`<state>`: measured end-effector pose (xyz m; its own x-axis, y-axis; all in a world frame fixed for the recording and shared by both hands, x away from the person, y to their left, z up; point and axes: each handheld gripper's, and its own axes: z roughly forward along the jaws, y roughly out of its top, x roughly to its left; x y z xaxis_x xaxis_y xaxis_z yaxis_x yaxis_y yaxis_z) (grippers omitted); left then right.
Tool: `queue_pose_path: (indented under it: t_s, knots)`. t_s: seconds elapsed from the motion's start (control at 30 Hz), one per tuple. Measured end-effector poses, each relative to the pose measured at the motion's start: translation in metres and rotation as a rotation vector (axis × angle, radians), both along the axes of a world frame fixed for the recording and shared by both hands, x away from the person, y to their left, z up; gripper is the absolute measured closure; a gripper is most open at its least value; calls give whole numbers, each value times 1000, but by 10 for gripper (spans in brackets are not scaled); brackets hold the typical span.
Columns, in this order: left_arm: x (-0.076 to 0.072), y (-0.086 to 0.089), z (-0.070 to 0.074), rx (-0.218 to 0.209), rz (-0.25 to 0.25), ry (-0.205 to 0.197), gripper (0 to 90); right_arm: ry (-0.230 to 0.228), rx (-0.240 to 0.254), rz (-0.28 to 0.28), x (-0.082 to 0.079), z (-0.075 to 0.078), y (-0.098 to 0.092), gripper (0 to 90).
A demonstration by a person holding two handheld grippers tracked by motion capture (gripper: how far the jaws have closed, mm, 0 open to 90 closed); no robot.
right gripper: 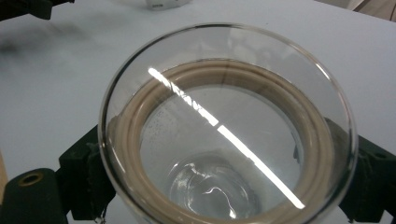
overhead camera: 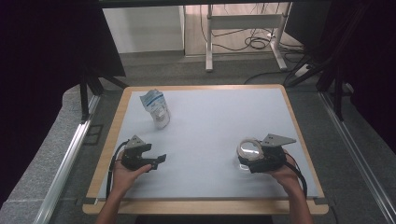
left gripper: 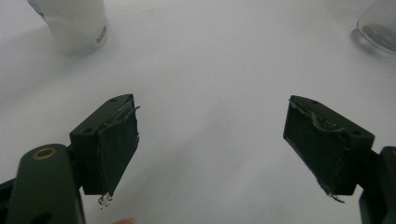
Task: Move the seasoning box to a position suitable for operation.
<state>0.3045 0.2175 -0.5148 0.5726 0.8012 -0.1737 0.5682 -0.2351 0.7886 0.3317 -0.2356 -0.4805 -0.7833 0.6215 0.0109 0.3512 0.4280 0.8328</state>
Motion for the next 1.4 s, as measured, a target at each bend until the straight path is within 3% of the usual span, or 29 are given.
queue_pose_path:
  t_s: [0.13, 0.2, 0.43, 0.57, 0.73, 1.0, 1.17, 1.27, 1.4]
  knots:
    - [0, -1, 0, 2, 0, 2, 177, -8, -5, 35, 4, -1, 3, 112]
    - [1, -1, -1, 4, -4, 1, 178, -7, -15, 84, 11, -2, 6, 112]
    - [2, -2, -3, 12, -2, 6, 177, 7, -6, 94, 22, -7, 11, 111]
    - [3, -3, -6, 17, -2, 15, 177, -9, -20, 93, 22, -8, 13, 108]
    - [2, -6, -7, 20, -8, 16, 177, -23, 12, 36, 19, -6, 14, 31]
    - [1, -6, -5, 15, -8, 12, 177, -112, 127, -75, -5, 23, -5, 23]
    - [1, -5, -5, 8, -7, 18, 178, -141, 222, -131, -14, 32, -21, 166]
    - [1, -4, -5, 6, -9, 16, 182, -148, 253, -205, -20, 35, -27, 293]
    - [1, -4, -4, 2, -9, 14, 187, -158, 264, -255, -26, 38, -32, 455]
